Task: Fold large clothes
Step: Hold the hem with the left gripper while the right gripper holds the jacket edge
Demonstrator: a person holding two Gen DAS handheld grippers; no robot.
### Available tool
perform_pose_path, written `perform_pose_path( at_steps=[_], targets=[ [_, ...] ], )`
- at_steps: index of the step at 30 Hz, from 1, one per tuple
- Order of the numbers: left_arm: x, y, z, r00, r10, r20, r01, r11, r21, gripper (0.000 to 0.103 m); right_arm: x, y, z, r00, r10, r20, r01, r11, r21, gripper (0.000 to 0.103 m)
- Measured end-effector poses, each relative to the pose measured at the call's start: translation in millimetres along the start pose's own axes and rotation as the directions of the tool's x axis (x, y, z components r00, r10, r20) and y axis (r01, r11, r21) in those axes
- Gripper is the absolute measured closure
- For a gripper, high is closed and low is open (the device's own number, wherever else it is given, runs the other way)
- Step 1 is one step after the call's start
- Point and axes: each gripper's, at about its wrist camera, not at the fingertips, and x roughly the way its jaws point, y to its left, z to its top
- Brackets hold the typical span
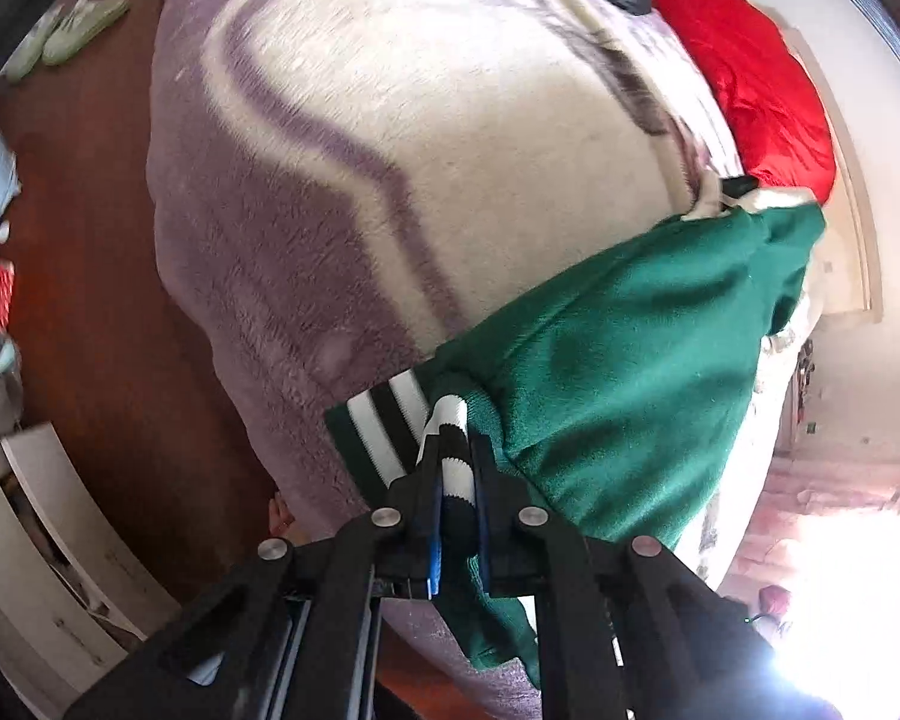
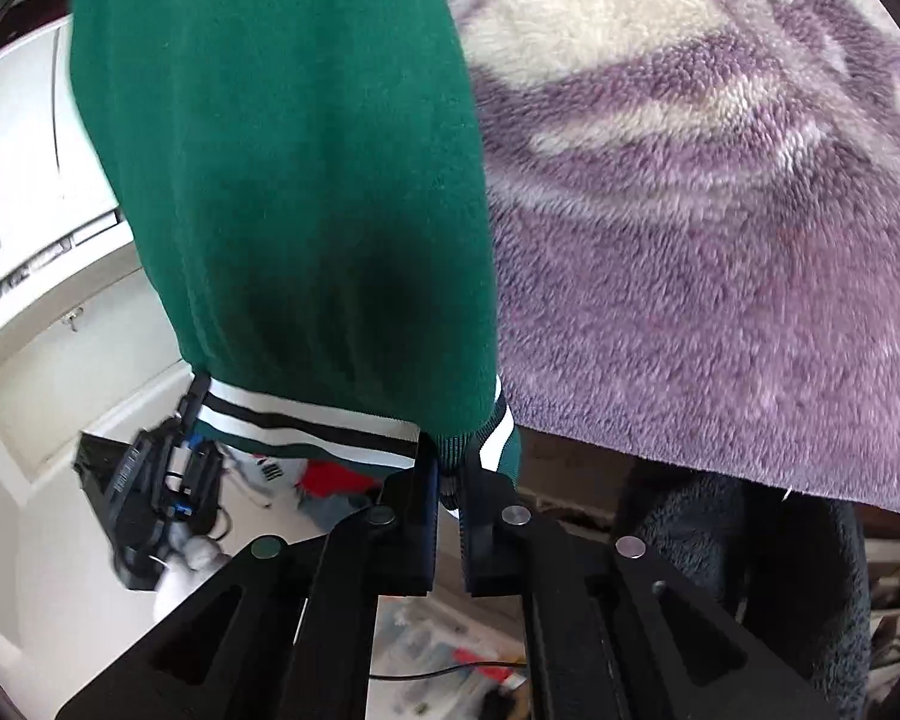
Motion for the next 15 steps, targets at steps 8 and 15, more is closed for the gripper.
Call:
perform_pose_path(
  at_steps=[8, 15],
  targets=[
    [-24.8, -1.5, -37.3, 0.993, -0.117, 0.011, 0.118, 0.988, -0.104, 0.023, -28.1, -13.6, -1.0, 0.993, 0.107, -0.050, -0.109, 0.994, -0.030, 0.068],
    [56.1, -20.6, -102.6, 0.971, -0.227, -0.070, 0.211, 0.961, -0.181, 0.025, -59.9, -45.6, 1.8, 0.997, 0.078, 0.009, -0.078, 0.997, -0.010, 0.032]
  ],
)
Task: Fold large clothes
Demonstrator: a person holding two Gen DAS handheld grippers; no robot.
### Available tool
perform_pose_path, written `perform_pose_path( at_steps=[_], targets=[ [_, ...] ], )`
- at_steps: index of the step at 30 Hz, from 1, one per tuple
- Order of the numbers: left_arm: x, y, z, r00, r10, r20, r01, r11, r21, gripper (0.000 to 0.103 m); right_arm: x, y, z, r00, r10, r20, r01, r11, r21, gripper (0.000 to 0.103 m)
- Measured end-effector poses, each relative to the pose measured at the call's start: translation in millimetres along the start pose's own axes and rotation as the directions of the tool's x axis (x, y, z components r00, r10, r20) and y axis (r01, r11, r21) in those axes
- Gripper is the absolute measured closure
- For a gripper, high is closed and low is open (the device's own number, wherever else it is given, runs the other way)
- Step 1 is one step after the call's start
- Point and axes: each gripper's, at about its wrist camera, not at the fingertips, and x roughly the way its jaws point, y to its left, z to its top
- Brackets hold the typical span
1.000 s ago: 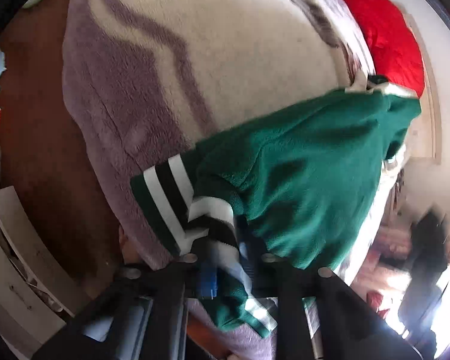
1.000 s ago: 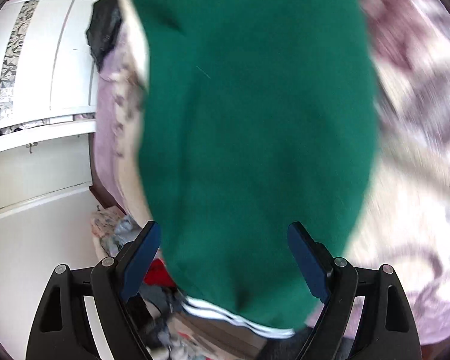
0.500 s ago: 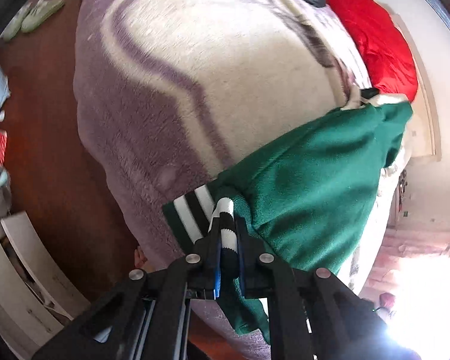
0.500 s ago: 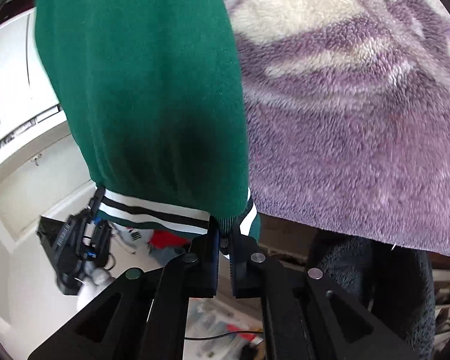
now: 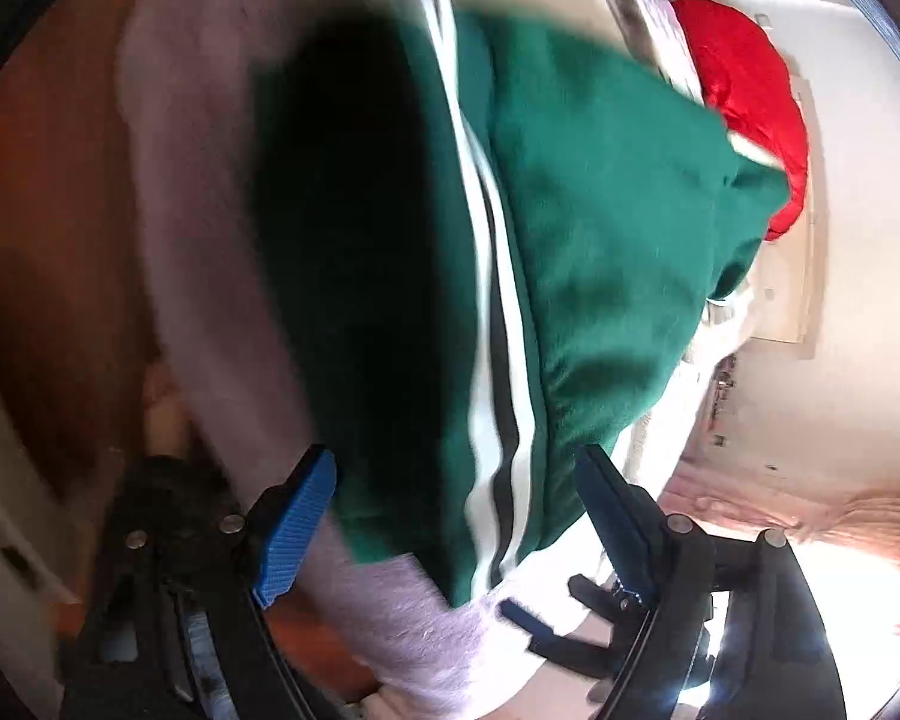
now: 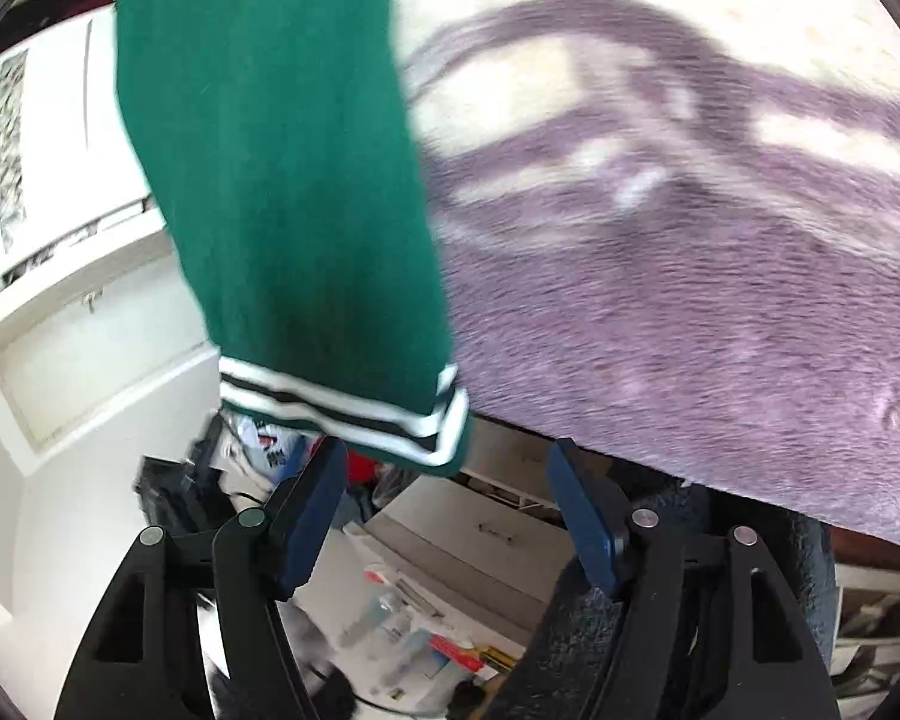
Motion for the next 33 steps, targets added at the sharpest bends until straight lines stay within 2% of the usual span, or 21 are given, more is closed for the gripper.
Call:
perform_pose_path(
  at_steps=[1, 2, 4, 5, 6, 7, 9, 10, 11, 12, 14, 15, 19, 20, 22, 23, 25, 26, 29, 31, 33],
  targets=[
    [7.7, -4.9, -2.4, 0.999, 0.003, 0.045, -0.004, 1.000, 0.017, 0.049, -0.1, -4.6, 2.3, 1.000, 0.003, 0.006, -0.003, 1.000, 0.023, 0.032],
    [11.6, -8.5, -2.1, 0.997, -0.042, 0.062, 0.041, 0.999, 0.030, 0.067, -0.1, -9.0, 8.9, 1.000, 0.004, 0.013, -0.005, 0.999, 0.034, 0.032],
    [4.9, -11.8, -0.4, 0.985, -0.158, 0.075, 0.155, 0.987, 0.040, 0.079, -3.2, -12.3, 9.9, 1.000, -0.011, 0.027, 0.010, 0.999, 0.039, 0.032],
    [-5.5, -12.6, 0.1, 0.957, -0.279, 0.079, 0.275, 0.959, 0.062, 0.082, -8.4, -15.8, 11.0, 0.999, -0.017, 0.030, 0.015, 0.999, 0.035, 0.032],
    [-13.9, -13.3, 1.0, 0.934, -0.348, 0.077, 0.343, 0.936, 0.081, 0.083, -9.2, -15.9, 10.7, 0.999, -0.022, 0.034, 0.021, 0.999, 0.029, 0.032],
    [-22.7, -13.3, 3.3, 0.909, -0.410, 0.073, 0.402, 0.910, 0.104, 0.083, -11.2, -17.3, 11.3, 0.999, -0.028, 0.036, 0.027, 0.999, 0.028, 0.032],
    [-25.4, -5.6, 11.7, 0.883, -0.468, 0.040, 0.462, 0.881, 0.102, 0.083, -18.2, -27.0, 19.8, 0.999, -0.032, 0.029, 0.031, 0.999, 0.038, 0.032],
    [-21.7, -0.4, 15.4, 0.898, -0.438, 0.030, 0.434, 0.896, 0.098, 0.083, -17.0, -33.4, 20.3, 0.999, -0.032, 0.024, 0.030, 0.998, 0.047, 0.032],
    [-12.8, 9.6, 19.6, 0.924, -0.382, 0.011, 0.380, 0.922, 0.080, 0.083, -18.8, -38.0, 20.4, 0.999, -0.033, 0.021, 0.032, 0.998, 0.053, 0.032],
    [-5.4, 17.6, 21.8, 0.937, -0.349, -0.009, 0.348, 0.935, 0.062, 0.081, -20.3, -41.1, 21.0, 0.999, -0.039, 0.017, 0.038, 0.998, 0.057, 0.032],
    [7.1, 37.6, 22.2, 0.930, -0.364, -0.054, 0.364, 0.931, -0.024, 0.071, -28.3, -50.2, 20.1, 0.999, -0.046, 0.017, 0.045, 0.997, 0.058, 0.032],
    [4.6, 39.8, 21.8, 0.934, -0.353, -0.054, 0.351, 0.935, -0.046, 0.062, -32.0, -52.1, 19.6, 0.999, -0.044, 0.016, 0.043, 0.998, 0.054, 0.032],
    [-43.4, 31.3, 24.3, 0.967, -0.254, -0.023, 0.252, 0.966, -0.049, 0.059, -35.6, -44.8, 18.6, 1.000, -0.023, 0.012, 0.023, 0.999, 0.023, 0.032],
    [-58.1, 29.4, 26.0, 0.972, -0.234, -0.004, 0.234, 0.971, -0.041, 0.057, -36.1, -41.4, 18.9, 1.000, -0.018, 0.008, 0.018, 1.000, 0.003, 0.032],
    [-100.3, 20.8, 34.2, 0.985, -0.167, 0.053, 0.166, 0.986, 0.013, 0.021, -30.5, -27.2, 21.2, 1.000, -0.012, 0.009, 0.012, 1.000, -0.020, 0.032],
    [-115.3, 15.1, 40.4, 0.987, -0.139, 0.079, 0.136, 0.990, 0.038, 0.019, -32.1, -26.2, 20.9, 1.000, 0.000, 0.010, 0.001, 1.000, -0.029, 0.032],
    [-143.9, -2.8, 63.5, 0.990, -0.069, 0.122, 0.054, 0.992, 0.118, 0.019, -41.0, -21.4, 23.2, 0.999, 0.033, 0.022, -0.032, 0.998, -0.056, 0.017],
    [-150.2, -11.3, 75.4, 0.990, -0.035, 0.134, 0.014, 0.988, 0.155, 0.019, -27.9, -23.1, 11.7, 0.998, 0.045, 0.037, -0.043, 0.997, -0.070, 0.013],
    [-147.3, -43.7, 120.4, 0.985, 0.085, 0.148, -0.128, 0.944, 0.305, 0.019, -29.8, -16.2, 14.7, 0.992, 0.099, 0.074, -0.090, 0.990, -0.110, 0.011],
    [-127.6, -54.3, 145.4, 0.986, 0.132, 0.105, -0.163, 0.900, 0.405, 0.019, -22.7, -13.4, 21.2, 0.989, 0.129, 0.075, -0.121, 0.987, -0.110, 0.010],
    [-96.1, -62.9, 162.5, 0.986, 0.163, 0.033, -0.159, 0.864, 0.477, 0.019, -12.0, -15.5, 28.9, 0.983, 0.171, 0.070, -0.162, 0.980, -0.113, 0.010]
  ],
)
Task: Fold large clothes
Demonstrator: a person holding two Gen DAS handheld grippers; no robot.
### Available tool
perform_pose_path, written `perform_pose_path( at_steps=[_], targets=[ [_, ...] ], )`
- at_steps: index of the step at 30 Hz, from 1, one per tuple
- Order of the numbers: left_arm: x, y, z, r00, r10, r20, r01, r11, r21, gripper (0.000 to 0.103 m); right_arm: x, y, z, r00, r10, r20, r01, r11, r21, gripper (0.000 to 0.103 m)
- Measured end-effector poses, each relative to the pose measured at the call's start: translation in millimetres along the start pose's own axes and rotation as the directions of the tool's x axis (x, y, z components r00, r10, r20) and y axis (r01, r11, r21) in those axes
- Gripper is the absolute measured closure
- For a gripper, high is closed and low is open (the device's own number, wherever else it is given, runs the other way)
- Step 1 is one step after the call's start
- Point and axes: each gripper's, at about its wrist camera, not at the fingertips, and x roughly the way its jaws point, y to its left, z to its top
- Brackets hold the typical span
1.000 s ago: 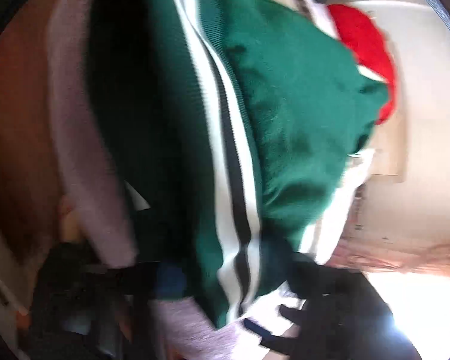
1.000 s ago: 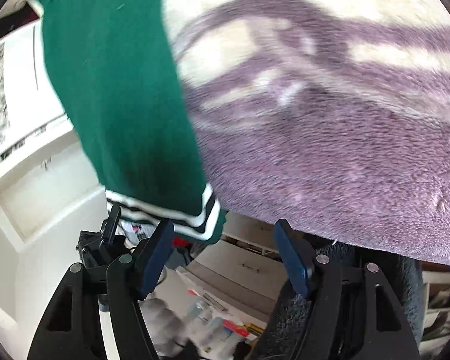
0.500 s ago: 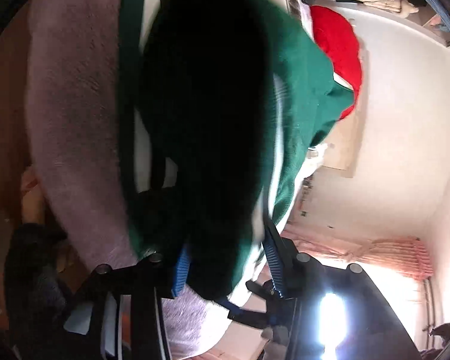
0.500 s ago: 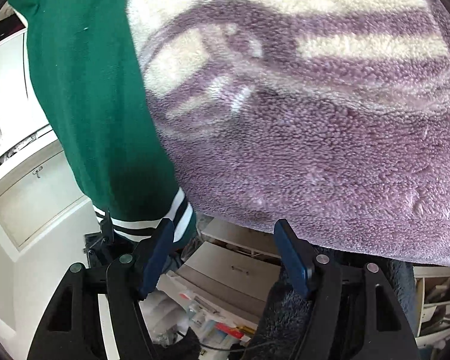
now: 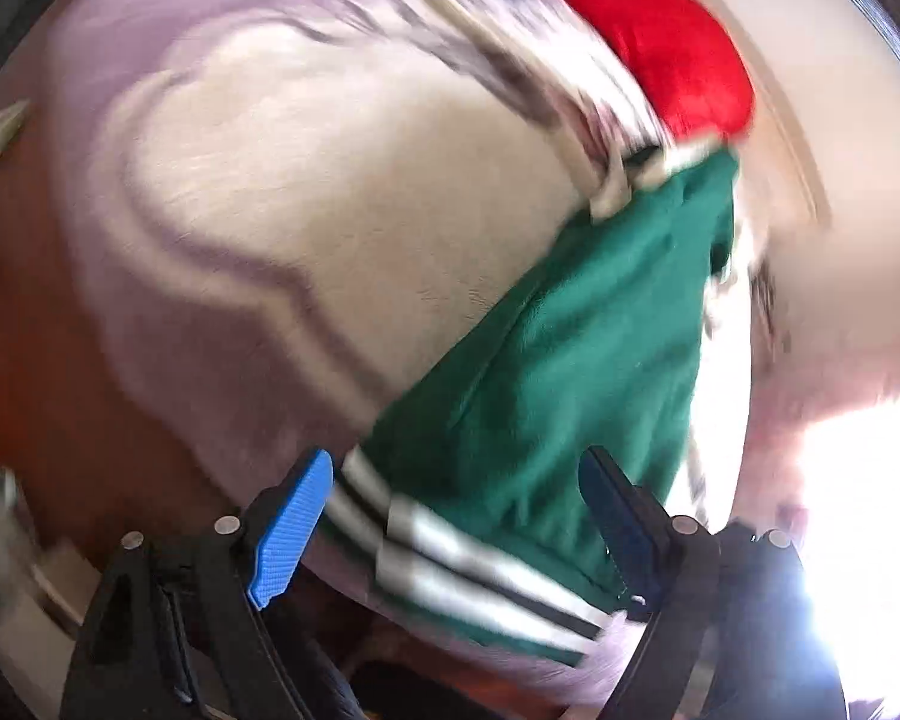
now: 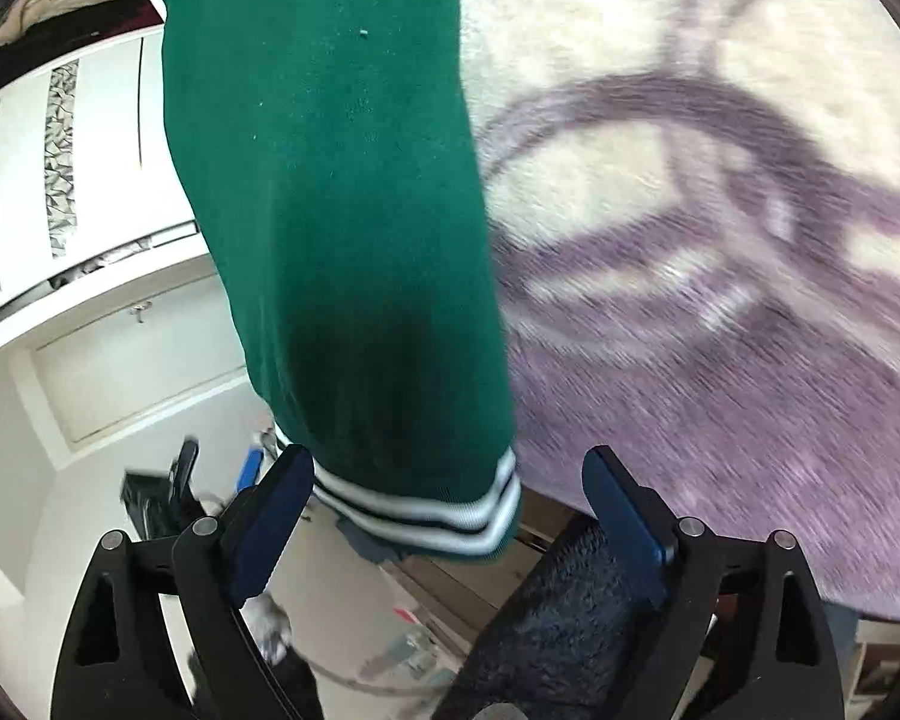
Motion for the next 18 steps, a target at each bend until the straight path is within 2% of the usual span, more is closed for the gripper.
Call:
perform_pose_path(
  at_steps=[3, 5, 7, 8, 9, 10, 11, 12, 13, 15, 18],
  targets=[
    [49.3, -1.8, 22.3, 0.990, -0.037, -0.135, 0.047, 0.996, 0.070, 0.019, 20.7, -6.5, 7.1, 0.997, 0.076, 0.009, -0.076, 0.997, 0.027, 0.010],
    [81.9, -0.6, 31.7, 0.967, -0.068, -0.246, 0.096, 0.990, 0.105, 0.019, 41.2, -14.9, 9.0, 0.994, 0.112, 0.022, -0.113, 0.992, 0.060, 0.010],
    [99.1, -13.7, 22.8, 0.949, -0.080, -0.304, 0.138, 0.975, 0.172, 0.020, 54.2, -21.0, 10.8, 0.985, 0.159, 0.065, -0.164, 0.983, 0.088, 0.009],
    [101.9, -20.9, 20.3, 0.949, -0.076, -0.307, 0.149, 0.964, 0.221, 0.020, 56.1, -22.7, 10.6, 0.983, 0.161, 0.092, -0.170, 0.980, 0.099, 0.009],
    [102.8, -30.2, 16.1, 0.953, -0.064, -0.295, 0.153, 0.945, 0.290, 0.042, 58.4, -22.2, 9.5, 0.975, 0.185, 0.125, -0.198, 0.974, 0.108, 0.009],
    [103.1, -40.0, 11.4, 0.954, -0.078, -0.289, 0.181, 0.920, 0.349, 0.076, 60.3, -19.9, 8.3, 0.972, 0.191, 0.139, -0.206, 0.973, 0.107, 0.009],
    [103.2, -45.1, 9.5, 0.955, -0.077, -0.285, 0.183, 0.912, 0.368, 0.077, 62.2, -16.9, 6.8, 0.971, 0.182, 0.152, -0.199, 0.975, 0.103, 0.011],
    [101.9, -54.3, 15.0, 0.959, -0.087, -0.269, 0.186, 0.911, 0.368, 0.085, 64.1, -14.4, 4.5, 0.970, 0.171, 0.172, -0.191, 0.976, 0.105, 0.036],
    [94.4, -52.1, 14.4, 0.956, -0.127, -0.265, 0.214, 0.919, 0.332, 0.089, 67.2, -13.7, 1.1, 0.969, 0.162, 0.189, -0.187, 0.975, 0.122, 0.077],
    [74.6, -42.6, 4.7, 0.951, -0.168, -0.261, 0.244, 0.924, 0.293, 0.090, 60.6, -15.1, -12.7, 0.957, 0.169, 0.236, -0.210, 0.965, 0.160, 0.083],
    [51.7, -32.5, -11.2, 0.938, -0.186, -0.294, 0.264, 0.930, 0.254, 0.090, 52.1, -7.4, -47.4, 0.957, 0.154, 0.248, -0.198, 0.966, 0.167, 0.085]
  ],
)
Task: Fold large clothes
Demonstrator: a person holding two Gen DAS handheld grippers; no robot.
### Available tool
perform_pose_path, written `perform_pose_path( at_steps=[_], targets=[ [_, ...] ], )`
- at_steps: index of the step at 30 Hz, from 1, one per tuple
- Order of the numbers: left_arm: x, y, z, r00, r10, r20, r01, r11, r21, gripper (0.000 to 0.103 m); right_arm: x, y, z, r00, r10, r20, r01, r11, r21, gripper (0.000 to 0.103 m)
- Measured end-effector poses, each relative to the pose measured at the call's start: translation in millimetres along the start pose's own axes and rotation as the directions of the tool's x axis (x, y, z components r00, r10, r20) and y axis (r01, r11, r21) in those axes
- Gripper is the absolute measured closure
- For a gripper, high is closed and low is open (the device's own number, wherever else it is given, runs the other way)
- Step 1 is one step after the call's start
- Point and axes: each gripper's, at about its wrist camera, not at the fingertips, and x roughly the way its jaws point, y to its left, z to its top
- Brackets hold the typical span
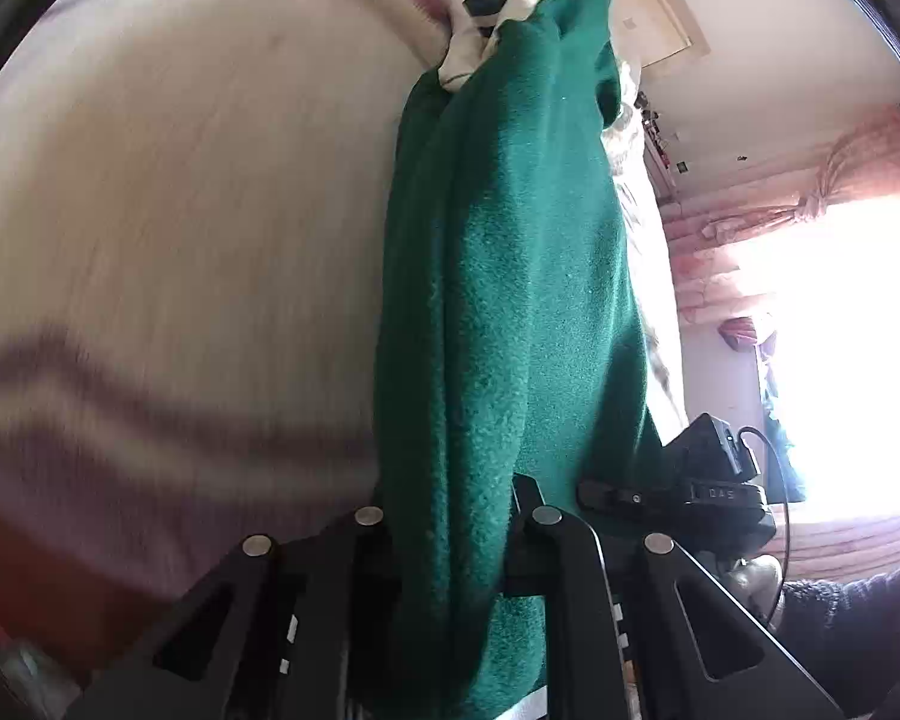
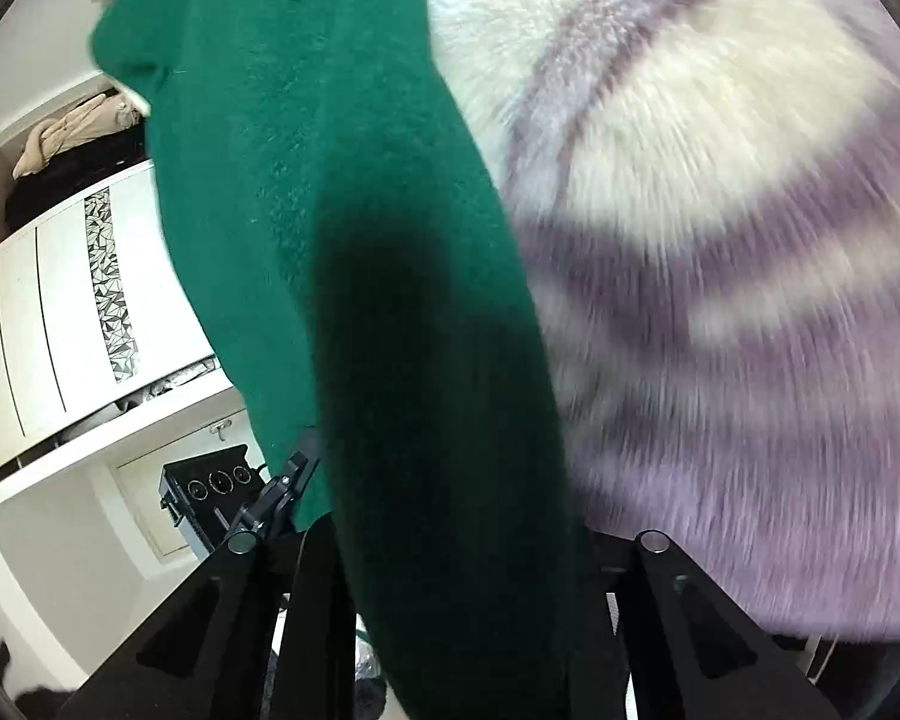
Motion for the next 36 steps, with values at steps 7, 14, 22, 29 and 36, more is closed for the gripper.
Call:
perform_pose_path(
  at_steps=[7, 14, 22, 29, 36],
  targets=[
    [-21.7, 26.0, 8.4, 0.998, -0.016, -0.056, 0.002, 0.970, -0.245, 0.067, -7.0, -21.0, -34.7, 0.982, -0.180, -0.058, 0.186, 0.975, 0.125, 0.055],
    [-78.1, -30.9, 79.0, 0.992, 0.008, 0.129, 0.012, 0.988, -0.156, 0.039, -120.9, 26.1, -17.8, 0.942, -0.294, 0.163, 0.279, 0.954, 0.110, 0.034],
    [13.0, -121.1, 244.0, 0.985, 0.058, 0.160, -0.074, 0.993, 0.096, 0.039, -167.6, 140.0, 144.6, 0.901, -0.188, 0.391, 0.243, 0.965, -0.097, 0.074],
    [115.1, -118.5, 331.7, 0.981, 0.164, 0.100, -0.175, 0.978, 0.113, 0.041, -124.6, 210.0, 351.3, 0.867, -0.260, 0.426, 0.344, 0.929, -0.134, 0.074],
    [113.9, -64.1, 341.0, 0.991, 0.121, 0.065, -0.119, 0.992, -0.029, 0.050, -72.6, 219.6, 458.5, 0.853, -0.381, 0.357, 0.453, 0.880, -0.144, 0.068]
  ],
)
